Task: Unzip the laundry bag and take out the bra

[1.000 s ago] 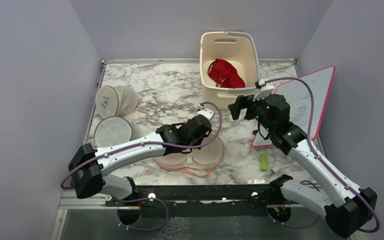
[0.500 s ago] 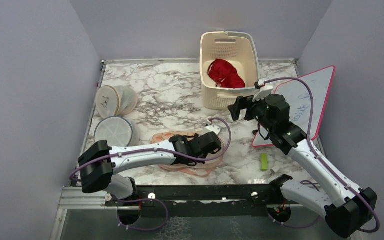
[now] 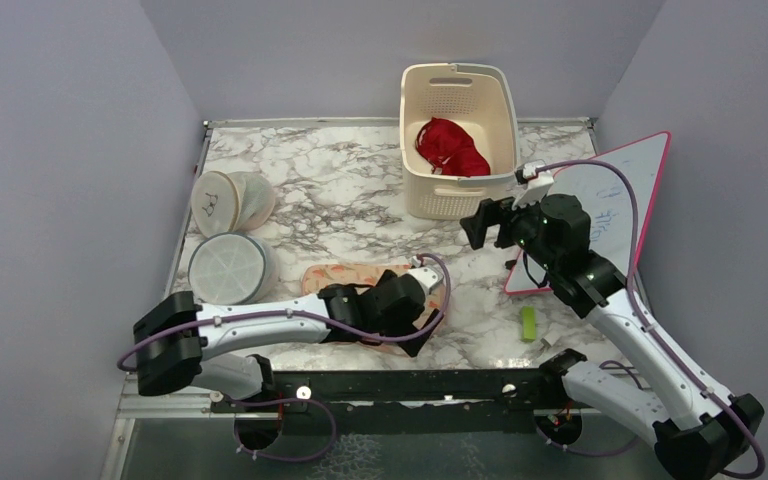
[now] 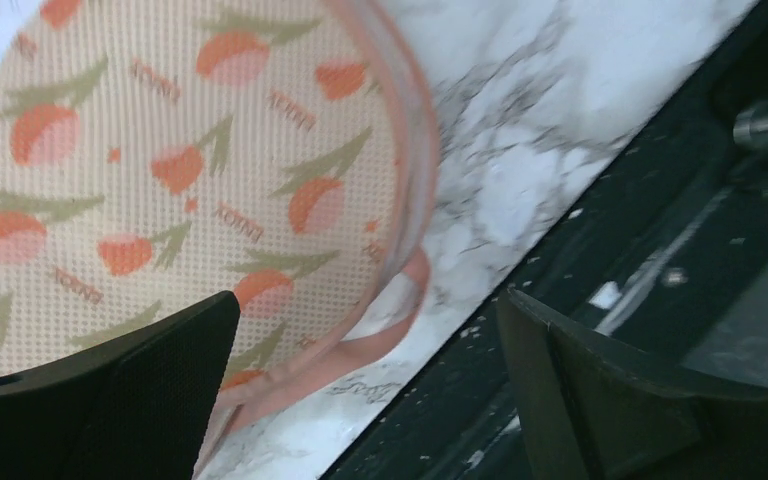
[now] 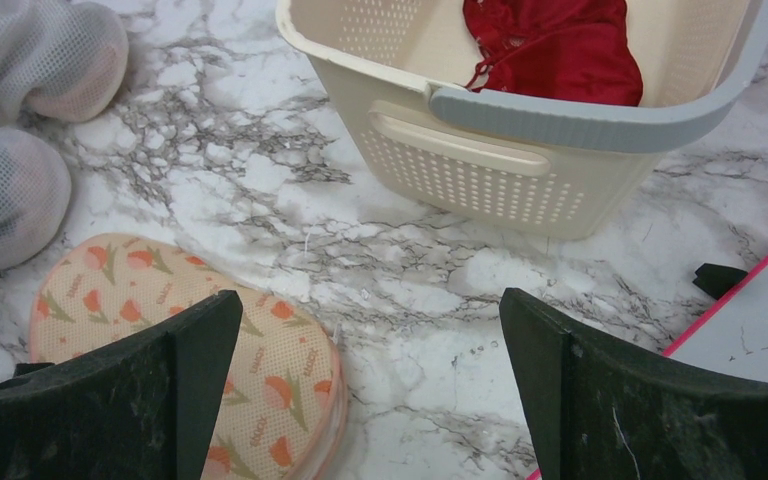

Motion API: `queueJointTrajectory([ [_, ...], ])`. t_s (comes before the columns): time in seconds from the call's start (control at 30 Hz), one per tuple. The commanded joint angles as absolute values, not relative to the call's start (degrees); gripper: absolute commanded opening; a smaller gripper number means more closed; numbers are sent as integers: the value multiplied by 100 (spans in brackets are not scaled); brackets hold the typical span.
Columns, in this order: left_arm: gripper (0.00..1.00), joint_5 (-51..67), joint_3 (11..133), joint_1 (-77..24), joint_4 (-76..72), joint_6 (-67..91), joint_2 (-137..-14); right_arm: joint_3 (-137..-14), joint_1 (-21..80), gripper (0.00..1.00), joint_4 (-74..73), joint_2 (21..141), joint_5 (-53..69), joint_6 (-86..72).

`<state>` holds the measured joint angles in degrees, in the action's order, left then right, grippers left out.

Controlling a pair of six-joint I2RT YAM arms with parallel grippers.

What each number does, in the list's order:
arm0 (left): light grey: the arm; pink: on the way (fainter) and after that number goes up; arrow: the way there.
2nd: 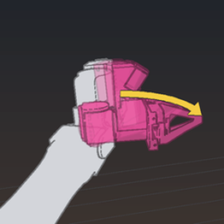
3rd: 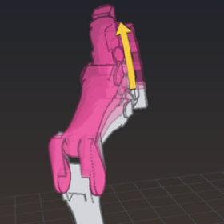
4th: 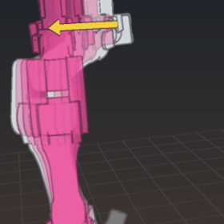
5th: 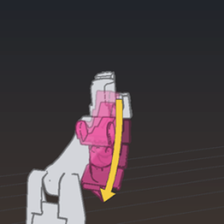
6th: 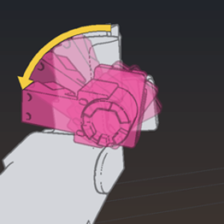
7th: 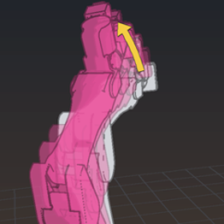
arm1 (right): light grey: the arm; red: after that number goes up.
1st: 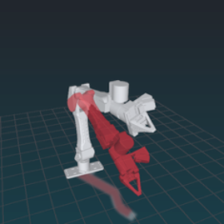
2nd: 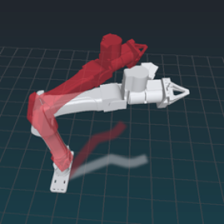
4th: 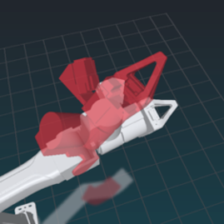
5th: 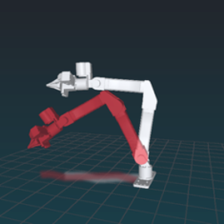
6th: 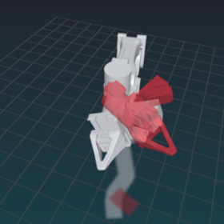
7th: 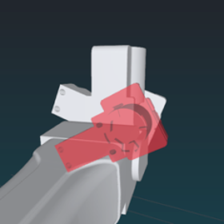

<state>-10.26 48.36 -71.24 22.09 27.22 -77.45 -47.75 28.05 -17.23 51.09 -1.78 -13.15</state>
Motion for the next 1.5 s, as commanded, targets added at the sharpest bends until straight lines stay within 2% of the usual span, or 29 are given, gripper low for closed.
queueJointTrajectory([
  [0.0,99,-439,4958,-6913,1305,2165,-6998,-5190,2812,100,-2211,4743,132,-1226],
  [0.2,99,-708,5445,-6021,1172,1729,-6442,-5514,2812,100,-2602,4260,435,-1024],
  [0.43,99,-2268,6142,-5068,874,1092,-5856,-6103,2811,100,-2896,3529,101,-768],
  [0.6,99,-2964,6463,-5018,501,331,-5179,-6764,2812,100,-3197,3337,-177,-582],
  [0.97,99,-3058,6538,-5026,599,52,-3662,-7390,2811,100,-3063,3229,-160,-333],
  [1.47,99,-3112,6398,-5025,592,9,-3551,-7272,2808,100,-2879,3255,-41,-460],
])
